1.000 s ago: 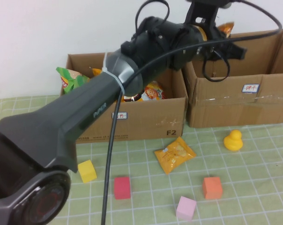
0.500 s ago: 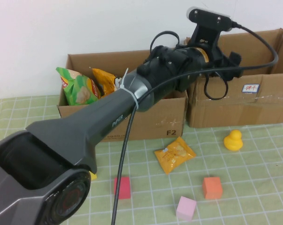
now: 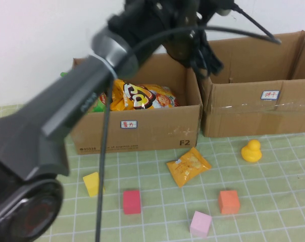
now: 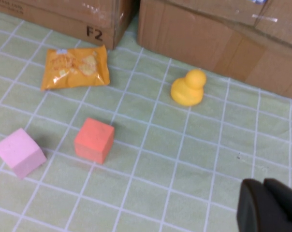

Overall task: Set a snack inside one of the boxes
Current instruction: Pick up the biscuit

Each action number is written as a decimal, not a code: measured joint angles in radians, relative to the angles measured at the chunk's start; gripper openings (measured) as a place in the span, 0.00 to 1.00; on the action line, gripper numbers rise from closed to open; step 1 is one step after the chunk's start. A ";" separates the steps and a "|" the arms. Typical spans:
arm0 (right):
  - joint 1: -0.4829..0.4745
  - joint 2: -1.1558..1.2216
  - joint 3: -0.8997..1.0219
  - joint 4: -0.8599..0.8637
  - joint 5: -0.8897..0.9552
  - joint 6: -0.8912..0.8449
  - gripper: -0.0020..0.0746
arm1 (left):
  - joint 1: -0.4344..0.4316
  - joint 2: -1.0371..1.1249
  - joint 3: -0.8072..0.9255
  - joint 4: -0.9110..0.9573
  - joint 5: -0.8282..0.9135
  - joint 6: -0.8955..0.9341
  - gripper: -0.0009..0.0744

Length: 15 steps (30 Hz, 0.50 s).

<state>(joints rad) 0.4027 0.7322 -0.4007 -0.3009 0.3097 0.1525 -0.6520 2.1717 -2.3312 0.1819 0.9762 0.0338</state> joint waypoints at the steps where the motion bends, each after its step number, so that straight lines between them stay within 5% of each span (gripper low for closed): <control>1: 0.000 0.008 0.000 0.000 0.000 0.000 0.02 | 0.004 -0.017 -0.002 -0.005 0.042 0.023 0.05; 6: 0.000 0.023 0.000 0.000 -0.004 0.002 0.02 | 0.005 -0.061 0.001 -0.036 0.241 0.086 0.02; 15: 0.000 0.027 0.000 0.000 0.007 0.010 0.02 | 0.010 -0.130 0.290 -0.211 0.267 0.192 0.01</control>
<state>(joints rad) 0.4027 0.7592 -0.4007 -0.3009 0.3169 0.1628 -0.6421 2.0418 -2.0413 -0.0293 1.2433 0.2261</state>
